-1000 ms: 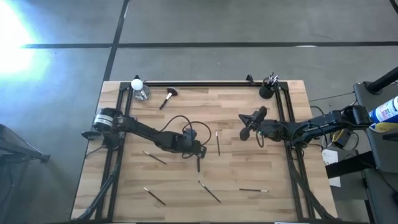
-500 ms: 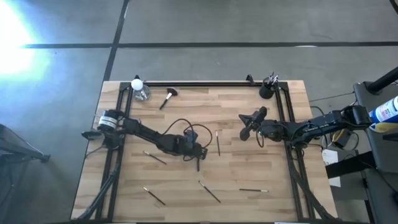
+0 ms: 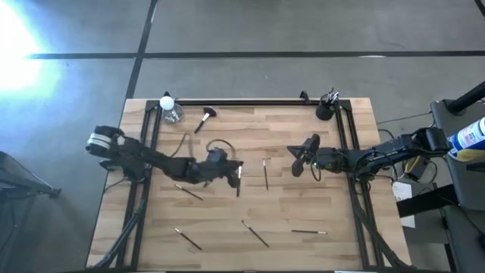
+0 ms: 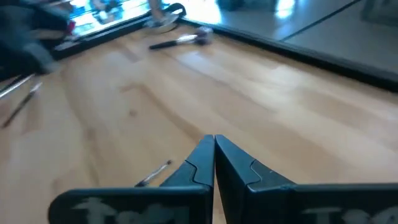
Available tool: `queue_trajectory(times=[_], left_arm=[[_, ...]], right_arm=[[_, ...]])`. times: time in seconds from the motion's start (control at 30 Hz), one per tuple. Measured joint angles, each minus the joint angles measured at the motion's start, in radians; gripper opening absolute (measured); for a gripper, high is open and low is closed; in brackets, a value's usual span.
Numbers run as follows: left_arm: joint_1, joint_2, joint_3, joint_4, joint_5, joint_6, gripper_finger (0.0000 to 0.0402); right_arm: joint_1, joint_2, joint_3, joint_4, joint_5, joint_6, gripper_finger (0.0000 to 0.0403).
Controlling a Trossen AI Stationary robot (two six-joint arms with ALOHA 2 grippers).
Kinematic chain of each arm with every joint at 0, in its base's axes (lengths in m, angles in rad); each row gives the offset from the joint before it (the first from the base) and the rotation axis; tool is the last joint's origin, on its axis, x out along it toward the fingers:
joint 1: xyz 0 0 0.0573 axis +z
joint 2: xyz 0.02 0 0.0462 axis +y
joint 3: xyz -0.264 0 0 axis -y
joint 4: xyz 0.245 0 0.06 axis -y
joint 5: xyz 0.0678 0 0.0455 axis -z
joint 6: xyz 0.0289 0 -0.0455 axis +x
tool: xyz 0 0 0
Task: Put items in baskets/containers
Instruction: Put the blush brush into the mesh organizer
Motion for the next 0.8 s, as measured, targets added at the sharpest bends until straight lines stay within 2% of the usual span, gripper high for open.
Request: queue_trajectory(times=[0.1,0.2,0.3,0.43,0.6,0.8], left_arm=[[0.042,-0.001,-0.128,0.274,0.059,0.106,0.0001],[0.103,0.015,-0.196,0.503,0.129,0.200,0.0001],[0.167,0.050,-0.226,0.608,0.185,0.292,0.0001],[0.225,0.085,-0.225,0.778,0.259,0.412,0.0000],[0.254,0.105,-0.211,0.847,0.290,0.541,0.0000],[0.256,0.101,-0.186,0.852,0.343,0.621,0.0000]], right_arm=[[0.007,0.079,0.000,0.115,-0.068,0.001,0.0008],[0.007,0.177,0.000,0.303,-0.161,-0.007,0.0008],[0.007,0.285,0.012,0.486,-0.205,0.009,0.0008],[0.005,0.409,0.085,0.551,-0.231,0.077,0.0012],[0.005,0.520,0.221,0.551,-0.281,0.137,0.0050],[-0.008,0.563,0.340,0.537,-0.326,0.154,0.0119]])
